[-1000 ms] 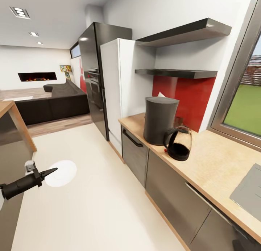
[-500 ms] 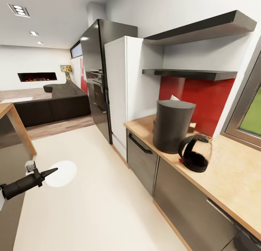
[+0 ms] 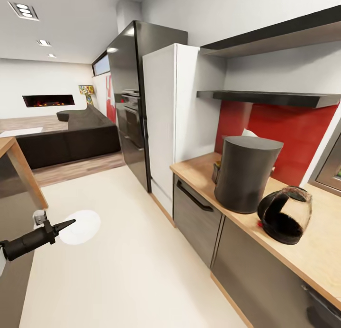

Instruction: Set up a coffee station on the kitchen countertop: keep the coffee maker on the countertop, move the bottle of coffee from the kitchen shelf to the counter next to the coffee maker, place a paper coffee filter on top of the coffee maker, put the saucer next to the coffee maker with the coffee cup on the saucer, and place the electric kettle next to the coffee maker.

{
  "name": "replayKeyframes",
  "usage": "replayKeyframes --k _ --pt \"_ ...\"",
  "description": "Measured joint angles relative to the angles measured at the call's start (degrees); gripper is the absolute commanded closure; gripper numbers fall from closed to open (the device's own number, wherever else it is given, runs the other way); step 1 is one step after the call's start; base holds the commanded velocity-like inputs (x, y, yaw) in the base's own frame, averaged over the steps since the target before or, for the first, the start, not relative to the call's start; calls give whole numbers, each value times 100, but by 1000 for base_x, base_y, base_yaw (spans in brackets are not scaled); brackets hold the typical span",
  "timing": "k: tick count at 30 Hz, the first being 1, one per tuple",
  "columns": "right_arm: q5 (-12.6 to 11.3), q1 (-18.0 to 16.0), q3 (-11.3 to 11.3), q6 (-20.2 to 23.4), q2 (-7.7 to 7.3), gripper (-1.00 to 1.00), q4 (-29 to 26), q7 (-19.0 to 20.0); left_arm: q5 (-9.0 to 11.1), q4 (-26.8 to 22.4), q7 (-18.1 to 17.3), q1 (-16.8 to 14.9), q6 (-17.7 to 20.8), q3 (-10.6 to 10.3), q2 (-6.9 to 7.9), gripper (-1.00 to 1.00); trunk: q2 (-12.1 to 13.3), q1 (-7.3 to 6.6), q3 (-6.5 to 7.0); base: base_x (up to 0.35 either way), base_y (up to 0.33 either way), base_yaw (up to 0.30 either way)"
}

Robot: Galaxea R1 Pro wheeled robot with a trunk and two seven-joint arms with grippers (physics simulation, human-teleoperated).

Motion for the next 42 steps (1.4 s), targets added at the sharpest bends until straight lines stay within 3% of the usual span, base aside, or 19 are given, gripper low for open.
replayKeyframes --k 20,31,42 --pt "-28 0 -8 0 -16 -100 -9 6 0 0 6 0 -8 0 -9 100 0 0 0 292 226 -4" --pt "-35 1 -8 0 -6 -100 -11 10 4 2 21 -2 -9 0 -19 100 0 0 0 291 227 -246" --pt "-37 0 -13 0 11 -100 -9 10 9 0 18 0 -9 0 -18 100 0 0 0 268 214 -33"
